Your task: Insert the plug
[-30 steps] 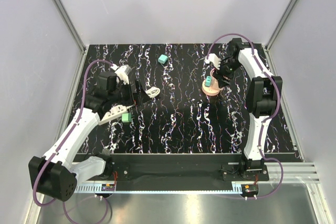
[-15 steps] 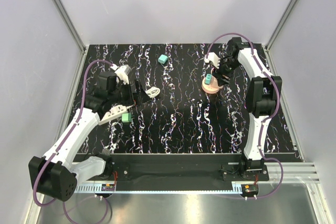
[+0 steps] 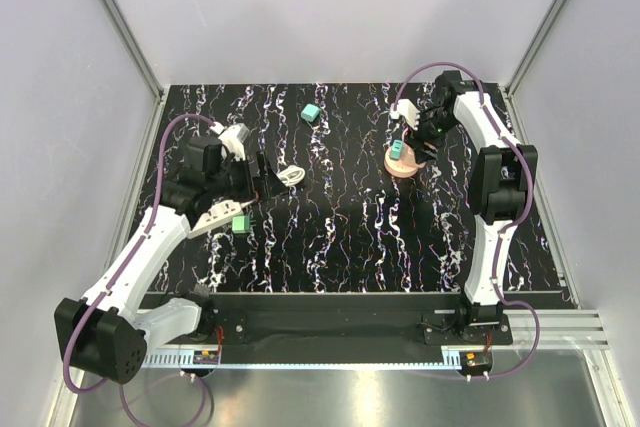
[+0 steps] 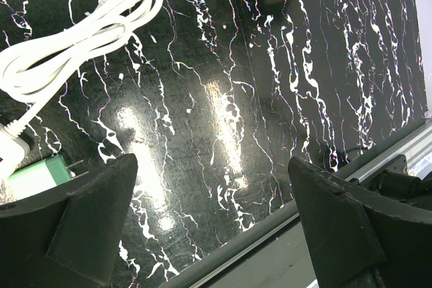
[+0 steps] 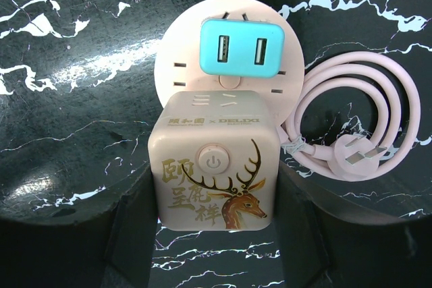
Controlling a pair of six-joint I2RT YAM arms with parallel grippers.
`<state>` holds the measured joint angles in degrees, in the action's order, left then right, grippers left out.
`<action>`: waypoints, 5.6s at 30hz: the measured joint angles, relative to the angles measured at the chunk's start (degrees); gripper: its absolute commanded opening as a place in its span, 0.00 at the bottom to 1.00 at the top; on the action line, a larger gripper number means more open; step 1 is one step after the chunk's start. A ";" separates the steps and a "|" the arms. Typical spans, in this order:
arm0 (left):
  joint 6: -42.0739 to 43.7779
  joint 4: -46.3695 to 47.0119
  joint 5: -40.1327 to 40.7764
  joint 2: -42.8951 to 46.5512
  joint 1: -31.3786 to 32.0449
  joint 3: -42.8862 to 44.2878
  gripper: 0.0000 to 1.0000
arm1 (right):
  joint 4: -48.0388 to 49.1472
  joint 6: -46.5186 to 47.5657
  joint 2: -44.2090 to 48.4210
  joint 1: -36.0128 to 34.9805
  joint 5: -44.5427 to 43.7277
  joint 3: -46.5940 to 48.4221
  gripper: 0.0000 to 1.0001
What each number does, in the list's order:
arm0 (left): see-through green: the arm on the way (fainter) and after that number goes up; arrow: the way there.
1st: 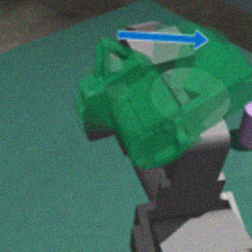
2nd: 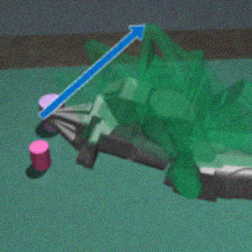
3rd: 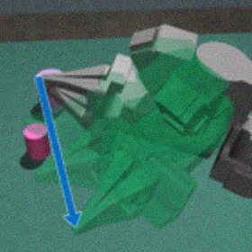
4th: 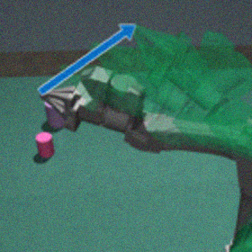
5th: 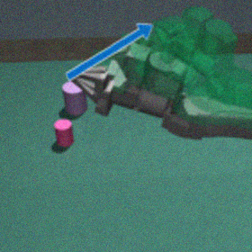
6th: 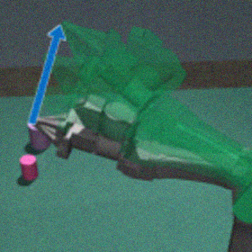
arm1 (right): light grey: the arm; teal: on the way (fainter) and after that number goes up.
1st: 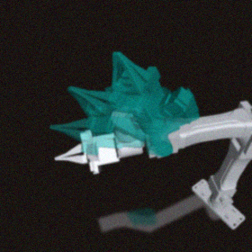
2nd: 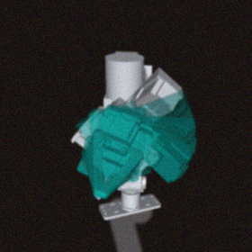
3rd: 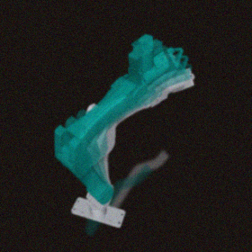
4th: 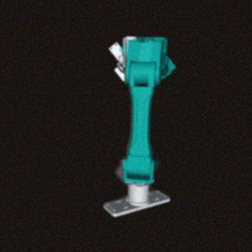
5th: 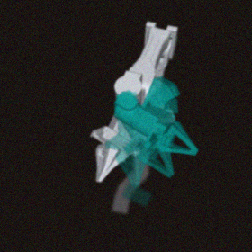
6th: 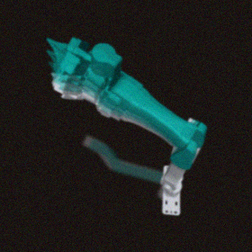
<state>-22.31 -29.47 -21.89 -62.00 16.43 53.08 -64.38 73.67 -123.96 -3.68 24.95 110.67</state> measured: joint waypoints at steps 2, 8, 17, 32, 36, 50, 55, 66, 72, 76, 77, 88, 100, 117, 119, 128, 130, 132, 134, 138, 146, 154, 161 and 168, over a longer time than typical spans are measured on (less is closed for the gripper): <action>0.02 0.00 -0.13 0.00 0.00 0.00 0.99 | 0.00 0.00 0.00 0.00 -0.02 0.00 0.00; 0.02 0.02 -0.39 0.00 0.00 0.00 0.99 | -0.15 -0.04 0.00 0.09 0.00 0.11 0.00; 0.00 0.02 -0.42 0.00 0.00 0.00 0.99 | -0.33 -0.07 0.00 0.48 -0.02 0.63 0.00; 0.00 0.02 -0.44 0.00 0.00 0.00 0.99 | 0.04 -0.28 -0.02 0.74 0.07 0.63 0.00; 0.00 0.02 -0.61 0.00 -0.17 0.00 0.99 | 0.04 -0.42 -0.02 0.74 0.24 0.63 0.00; 0.00 0.02 -0.92 0.00 -0.26 0.00 0.99 | 0.22 -0.87 -0.42 0.76 1.49 0.37 0.00; 0.00 0.02 -1.07 0.00 -0.26 0.00 0.99 | 0.28 -1.03 -0.42 0.85 1.03 0.15 0.00; 0.00 0.02 -1.44 0.00 -0.26 0.00 0.99 | 0.52 -1.36 -0.70 1.18 -0.52 0.04 0.00; 0.00 0.02 -1.46 0.00 -0.26 0.00 0.99 | 0.48 -1.51 -0.72 1.18 -0.52 0.31 0.00; 0.00 0.04 -1.46 0.00 -0.26 0.00 0.99 | 0.55 -1.51 -0.72 1.16 -0.52 0.26 0.00; 0.00 0.04 -1.46 0.00 -0.26 0.00 0.99 | 0.57 -1.51 -0.74 1.16 -0.57 0.26 0.00; 0.00 0.02 -1.57 0.00 -0.37 0.00 0.99 | 1.49 -2.05 -1.84 0.09 -1.99 -0.07 0.00; 0.00 0.04 -1.90 0.00 -0.37 0.00 0.99 | 2.69 -4.42 -2.12 -0.37 -2.64 -0.52 0.00; 0.02 0.04 -1.90 0.00 -0.37 0.00 0.99 | 1.22 -6.88 -4.48 -1.97 -6.10 2.40 0.00; 0.00 0.04 -1.88 0.00 -0.37 0.00 0.99 | 1.22 -6.99 -4.48 -1.97 -6.05 2.47 0.04; 0.02 0.09 -1.88 0.00 -0.37 -0.07 0.99 | 1.62 -7.58 -4.20 -2.01 -6.03 2.45 0.48; 0.02 0.24 -1.86 0.00 -0.37 -0.26 0.99 | 1.84 -7.58 -4.02 -2.01 -6.05 2.21 0.54; 0.02 0.26 -1.86 0.00 -0.37 -0.33 0.99 | 2.32 -7.58 -3.61 -2.01 -6.05 1.60 0.63; 0.02 0.44 -1.86 0.00 -0.37 -0.33 0.99 | 2.93 -7.63 -3.15 -2.01 -6.05 0.87 0.68; 0.00 0.46 -1.88 0.00 -0.37 -0.33 0.99 | 5.81 -7.87 -2.43 -2.08 -6.16 -1.75 1.00; 0.02 0.48 -1.86 0.00 -0.37 -0.37 0.99 | 8.00 -8.04 -2.19 -2.40 -6.49 -4.50 1.00; 0.02 0.68 -1.86 0.00 -0.37 -0.94 0.99 | 9.09 -10.58 4.98 -3.34 -8.04 -9.68 1.00; 0.04 0.72 -1.79 0.00 -0.37 -1.18 0.99 | 9.92 -14.51 17.79 -3.63 -10.95 -16.85 1.00; 0.09 0.85 -1.55 -1.16 -0.37 -1.18 0.99 | 14.53 -24.24 34.86 -6.91 -13.33 -25.90 1.00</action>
<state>-22.22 -28.62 -23.44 -63.16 16.05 51.90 -49.84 49.43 -89.10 -10.59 11.62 84.77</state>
